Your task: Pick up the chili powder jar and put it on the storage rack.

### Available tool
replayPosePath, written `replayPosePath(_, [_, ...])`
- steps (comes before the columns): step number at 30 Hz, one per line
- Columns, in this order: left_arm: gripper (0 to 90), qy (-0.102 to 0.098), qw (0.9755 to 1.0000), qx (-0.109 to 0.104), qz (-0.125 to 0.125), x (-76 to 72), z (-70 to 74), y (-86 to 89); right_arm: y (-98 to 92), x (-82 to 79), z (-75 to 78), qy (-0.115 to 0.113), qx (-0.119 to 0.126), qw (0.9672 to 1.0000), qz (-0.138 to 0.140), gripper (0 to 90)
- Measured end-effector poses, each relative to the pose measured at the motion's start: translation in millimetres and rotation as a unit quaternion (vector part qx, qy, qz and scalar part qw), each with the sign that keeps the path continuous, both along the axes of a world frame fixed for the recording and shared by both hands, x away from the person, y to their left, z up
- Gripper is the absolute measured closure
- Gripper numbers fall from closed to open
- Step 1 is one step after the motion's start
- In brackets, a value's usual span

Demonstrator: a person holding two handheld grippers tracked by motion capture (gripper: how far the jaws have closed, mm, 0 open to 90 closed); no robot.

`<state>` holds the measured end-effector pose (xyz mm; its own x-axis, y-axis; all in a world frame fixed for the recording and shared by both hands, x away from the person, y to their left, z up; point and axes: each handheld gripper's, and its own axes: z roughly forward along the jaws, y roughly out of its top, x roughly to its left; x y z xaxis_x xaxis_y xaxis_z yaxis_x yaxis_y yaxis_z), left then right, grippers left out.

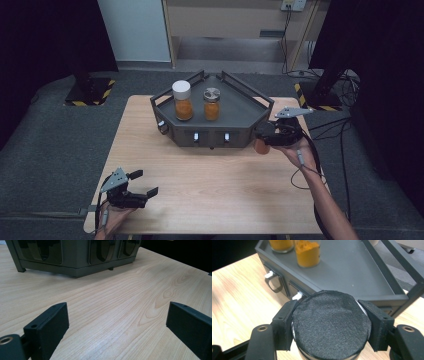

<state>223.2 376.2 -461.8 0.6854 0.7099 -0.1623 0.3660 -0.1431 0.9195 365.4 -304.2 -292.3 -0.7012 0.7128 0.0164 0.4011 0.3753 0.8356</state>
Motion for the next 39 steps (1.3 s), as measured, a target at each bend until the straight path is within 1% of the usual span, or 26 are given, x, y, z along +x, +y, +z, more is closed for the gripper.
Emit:
replayPosePath(11, [3.6, 0.000, 1.0000, -0.002, 0.000, 0.1, -0.3, 0.6, 12.2, 12.5, 20.4, -0.002, -0.003, 1.0000, 0.005, 34.7])
replayPosePath(17, [3.6, 0.001, 1.0000, -0.003, 0.000, 0.1, -0.4, 1.0, 18.9, 20.9, 28.1, -0.002, -0.007, 1.0000, 0.004, 34.7])
replayPosePath(24, [3.6, 0.000, 1.0000, -0.002, 0.000, -0.1, -0.3, 1.0, 25.7, 28.1, 37.5, -0.005, -0.005, 1.0000, 0.001, 34.7])
replayPosePath(28, [3.6, -0.001, 1.0000, -0.002, 0.001, -0.5, -0.1, 1.2, 28.9, 32.3, 40.2, -0.008, -0.003, 1.0000, -0.002, 34.7])
replayPosePath(32, [3.6, -0.001, 1.0000, -0.002, 0.000, -0.8, 0.1, 1.1, 34.2, 36.1, 43.6, -0.008, -0.008, 0.9999, -0.003, 34.7])
replayPosePath(39, [3.6, -0.002, 1.0000, -0.002, -0.001, -0.6, 0.0, 1.1, 40.9, 43.6, 46.3, -0.009, -0.007, 0.9999, -0.012, 34.7])
